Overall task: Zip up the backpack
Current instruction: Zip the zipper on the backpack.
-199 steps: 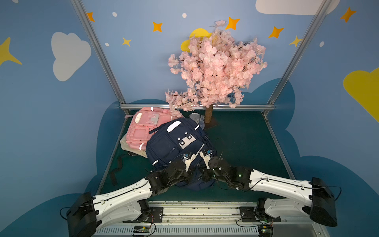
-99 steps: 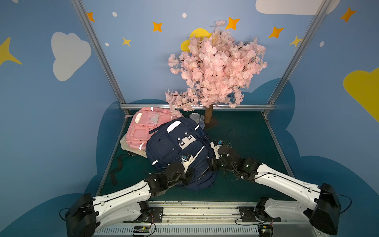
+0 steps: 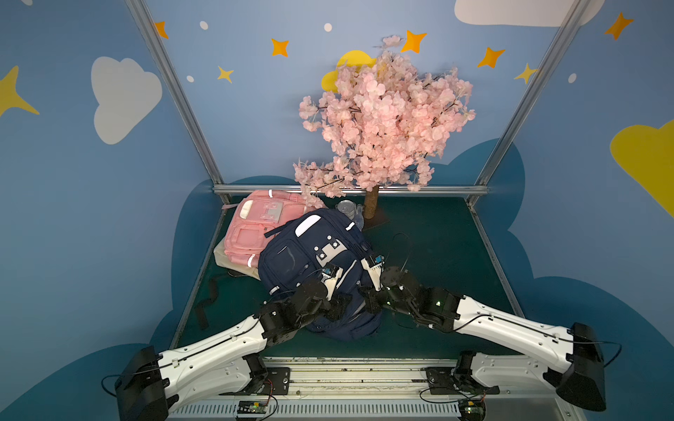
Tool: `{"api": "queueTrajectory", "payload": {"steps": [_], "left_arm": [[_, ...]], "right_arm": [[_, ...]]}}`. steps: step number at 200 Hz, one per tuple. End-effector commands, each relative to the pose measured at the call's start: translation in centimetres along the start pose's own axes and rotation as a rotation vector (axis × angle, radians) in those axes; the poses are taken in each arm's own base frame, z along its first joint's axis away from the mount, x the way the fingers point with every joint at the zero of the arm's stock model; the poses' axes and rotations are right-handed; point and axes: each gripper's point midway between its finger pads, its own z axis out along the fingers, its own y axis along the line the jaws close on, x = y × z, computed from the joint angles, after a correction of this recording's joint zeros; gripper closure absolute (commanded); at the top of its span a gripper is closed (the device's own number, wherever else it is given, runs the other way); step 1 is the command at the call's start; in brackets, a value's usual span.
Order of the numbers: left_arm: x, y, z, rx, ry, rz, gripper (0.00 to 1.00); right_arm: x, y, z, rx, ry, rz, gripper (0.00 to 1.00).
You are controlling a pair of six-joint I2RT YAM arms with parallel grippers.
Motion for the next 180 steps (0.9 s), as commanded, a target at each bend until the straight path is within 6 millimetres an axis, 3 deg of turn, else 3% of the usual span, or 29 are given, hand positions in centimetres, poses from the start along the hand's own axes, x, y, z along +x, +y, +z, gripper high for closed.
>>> {"api": "queueTrajectory", "payload": {"steps": [1,55,108,180], "left_arm": [[0.0,0.5,0.4,-0.025,0.027,0.021,0.45],[1.4,2.0,1.5,-0.072,0.132,0.022,0.76],[5.9,2.7,1.9,-0.057,0.218,-0.044,0.91],[9.0,3.1,2.0,-0.086,0.279,0.008,0.97]], "right_arm": [[-1.9,2.0,-0.8,-0.067,-0.050,-0.026,1.00],[-0.6,0.7,-0.3,0.000,0.034,-0.011,1.00],[-2.0,-2.9,-1.1,0.042,0.090,0.151,1.00],[-4.2,-7.4,-0.6,0.132,0.191,0.195,1.00]]}}
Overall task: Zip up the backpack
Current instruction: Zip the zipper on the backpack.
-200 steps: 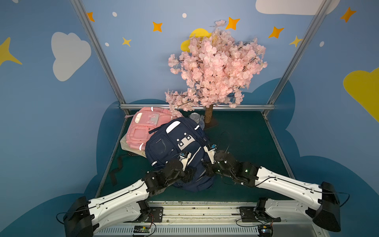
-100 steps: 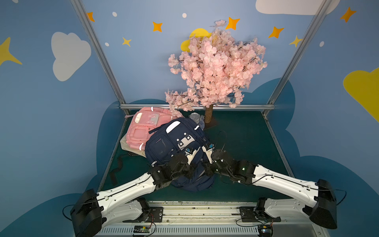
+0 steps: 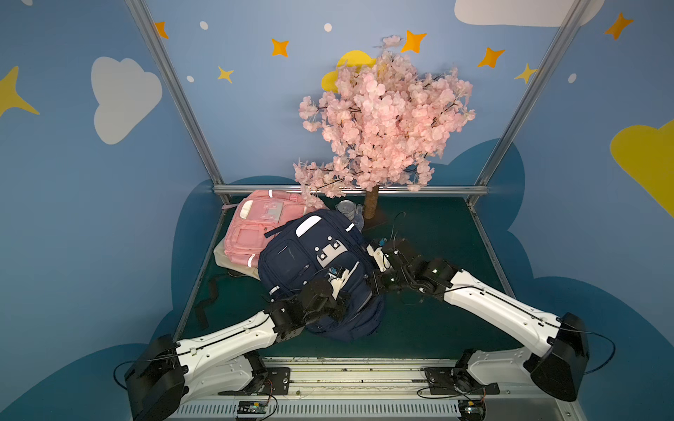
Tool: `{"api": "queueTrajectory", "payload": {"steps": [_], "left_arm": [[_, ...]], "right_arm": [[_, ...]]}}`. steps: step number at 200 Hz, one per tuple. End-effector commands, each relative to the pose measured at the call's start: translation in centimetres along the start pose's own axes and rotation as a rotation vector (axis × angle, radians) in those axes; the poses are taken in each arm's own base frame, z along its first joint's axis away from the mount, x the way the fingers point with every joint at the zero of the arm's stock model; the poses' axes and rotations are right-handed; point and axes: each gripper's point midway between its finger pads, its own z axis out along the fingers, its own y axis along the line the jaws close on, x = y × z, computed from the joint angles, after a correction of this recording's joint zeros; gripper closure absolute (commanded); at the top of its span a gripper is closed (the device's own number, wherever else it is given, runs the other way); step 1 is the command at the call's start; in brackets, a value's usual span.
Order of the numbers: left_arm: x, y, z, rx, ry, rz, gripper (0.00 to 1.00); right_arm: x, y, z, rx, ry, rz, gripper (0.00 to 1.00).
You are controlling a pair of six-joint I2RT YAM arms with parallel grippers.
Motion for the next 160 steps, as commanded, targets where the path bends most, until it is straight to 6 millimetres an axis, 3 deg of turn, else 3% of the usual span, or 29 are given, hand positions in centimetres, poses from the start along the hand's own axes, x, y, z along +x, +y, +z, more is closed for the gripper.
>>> {"api": "queueTrajectory", "payload": {"steps": [1,26,41,77,102,160], "left_arm": [[7.1,3.5,0.0,-0.130,0.228,0.004,0.97],[7.3,3.2,0.0,-0.112,0.225,0.009,0.97],[6.6,2.9,0.0,-0.103,0.207,0.008,0.96],[2.3,1.4,0.0,-0.045,0.108,-0.025,0.65],[-0.5,1.5,0.3,-0.024,0.049,-0.060,0.49],[-4.0,1.6,1.1,-0.021,-0.004,-0.019,0.44]], "right_arm": [[-3.1,-2.1,-1.7,0.073,-0.061,0.016,1.00],[-4.1,-3.2,-0.9,0.099,-0.051,0.014,1.00],[-4.0,-2.2,-0.5,0.066,-0.021,0.004,1.00],[-2.8,2.5,-0.5,-0.048,-0.019,-0.156,1.00],[-2.1,4.1,-0.6,-0.073,-0.055,-0.236,1.00],[-1.2,5.1,-0.3,-0.101,-0.062,-0.274,1.00]]}}
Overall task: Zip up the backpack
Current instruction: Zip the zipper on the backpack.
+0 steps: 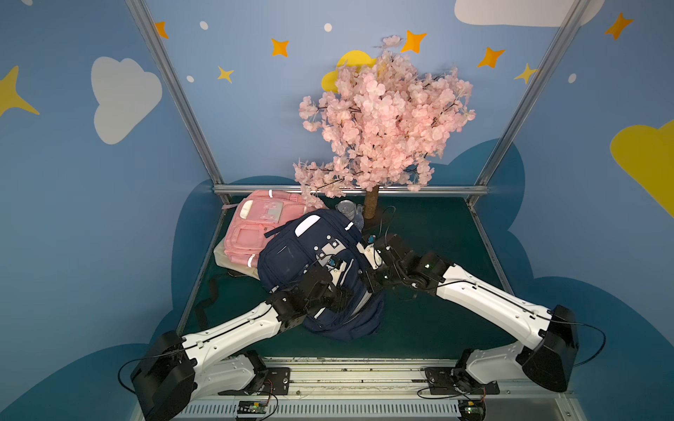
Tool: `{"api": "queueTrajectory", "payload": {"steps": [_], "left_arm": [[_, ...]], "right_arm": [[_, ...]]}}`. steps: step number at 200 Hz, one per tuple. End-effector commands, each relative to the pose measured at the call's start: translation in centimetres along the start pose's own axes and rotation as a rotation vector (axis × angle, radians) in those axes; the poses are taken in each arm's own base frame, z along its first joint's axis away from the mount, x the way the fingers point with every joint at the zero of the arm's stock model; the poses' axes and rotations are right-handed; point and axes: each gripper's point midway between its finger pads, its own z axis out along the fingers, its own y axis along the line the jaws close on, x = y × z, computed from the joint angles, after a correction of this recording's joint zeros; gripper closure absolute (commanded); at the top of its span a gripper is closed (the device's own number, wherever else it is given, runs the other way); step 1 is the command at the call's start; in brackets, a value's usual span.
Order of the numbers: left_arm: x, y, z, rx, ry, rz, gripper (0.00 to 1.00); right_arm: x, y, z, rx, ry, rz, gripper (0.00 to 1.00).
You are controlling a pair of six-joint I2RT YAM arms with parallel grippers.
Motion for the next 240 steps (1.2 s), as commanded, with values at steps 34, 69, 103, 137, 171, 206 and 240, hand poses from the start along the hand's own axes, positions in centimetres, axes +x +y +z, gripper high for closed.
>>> {"api": "queueTrajectory", "payload": {"steps": [34,69,103,137,171,206,240], "left_arm": [[-3.4,-0.7,0.6,0.020,-0.077,0.035,0.44],[-4.0,-0.5,1.2,0.003,-0.087,0.045,0.57],[-3.3,-0.6,1.7,0.009,-0.049,0.071,0.90],[-0.4,-1.0,1.4,0.017,-0.007,0.141,0.97],[2.7,-1.8,1.0,-0.003,0.016,0.244,0.97],[4.6,-2.7,0.9,0.005,0.032,0.324,0.97],[5.2,-4.2,1.3,0.034,0.042,0.391,0.98]], "right_arm": [[-0.7,2.5,-0.7,-0.071,-0.048,-0.066,1.00],[-0.5,2.9,-0.7,-0.084,-0.047,-0.069,1.00],[-0.8,1.9,-0.7,-0.038,-0.059,-0.040,1.00],[-2.0,-1.1,-1.3,-0.017,-0.036,0.069,1.00],[-3.0,-3.5,-0.4,0.033,0.063,0.078,1.00],[-4.5,-6.5,0.2,0.161,0.093,0.054,1.00],[-6.9,-8.9,0.4,0.309,0.057,-0.035,1.00]]}}
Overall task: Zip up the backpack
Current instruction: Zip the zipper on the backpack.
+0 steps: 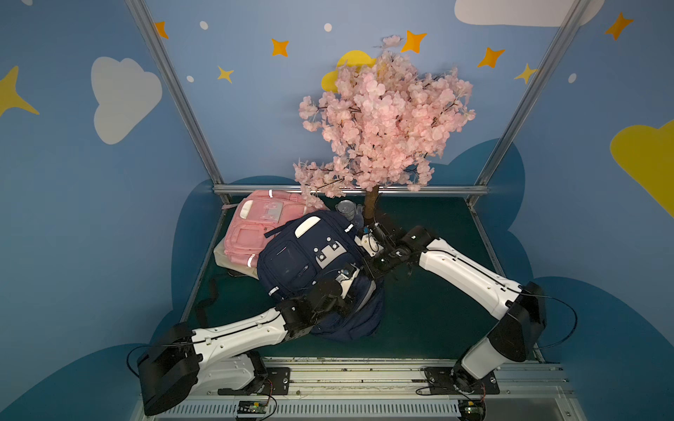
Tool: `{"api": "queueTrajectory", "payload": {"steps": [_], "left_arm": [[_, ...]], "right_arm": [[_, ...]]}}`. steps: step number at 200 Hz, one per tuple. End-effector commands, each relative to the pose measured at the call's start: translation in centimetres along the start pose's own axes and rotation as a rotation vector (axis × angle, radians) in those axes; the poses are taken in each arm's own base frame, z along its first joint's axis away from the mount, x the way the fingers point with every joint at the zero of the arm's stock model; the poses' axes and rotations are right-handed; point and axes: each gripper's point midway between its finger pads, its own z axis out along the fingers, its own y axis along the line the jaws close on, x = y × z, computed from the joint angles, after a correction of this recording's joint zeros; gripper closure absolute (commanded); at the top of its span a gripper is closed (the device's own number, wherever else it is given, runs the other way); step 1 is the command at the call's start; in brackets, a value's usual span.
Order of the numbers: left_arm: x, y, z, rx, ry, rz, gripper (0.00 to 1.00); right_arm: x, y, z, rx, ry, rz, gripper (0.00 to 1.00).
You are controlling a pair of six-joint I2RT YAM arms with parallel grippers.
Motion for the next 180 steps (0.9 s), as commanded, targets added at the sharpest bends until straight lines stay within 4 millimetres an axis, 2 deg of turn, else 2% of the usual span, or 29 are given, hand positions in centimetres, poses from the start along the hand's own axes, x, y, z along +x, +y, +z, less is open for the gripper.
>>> {"api": "queueTrajectory", "payload": {"steps": [1,32,69,108,131,180], "left_arm": [[4.6,-2.8,-0.2,0.109,0.153,0.120,0.98],[4.6,-3.9,0.1,0.138,0.155,0.147,0.98],[5.4,-3.9,0.3,0.138,0.173,0.148,0.97],[6.0,-4.2,0.8,0.151,0.201,0.159,0.97],[6.0,-4.6,0.9,0.169,0.202,0.160,0.98],[6.3,-5.7,0.7,0.199,0.207,0.182,0.98]], "right_arm": [[-5.7,-5.1,-1.9,0.257,-0.186,-0.038,1.00],[-7.6,-5.1,-2.4,0.300,-0.199,-0.115,1.00],[-6.7,-4.4,-3.6,0.300,-0.119,-0.286,1.00],[-6.3,-3.0,-3.8,0.254,-0.137,-0.387,1.00],[-7.7,-3.1,-3.3,0.286,-0.201,-0.417,1.00],[-11.8,-5.4,-4.0,0.360,-0.272,-0.357,1.00]]}}
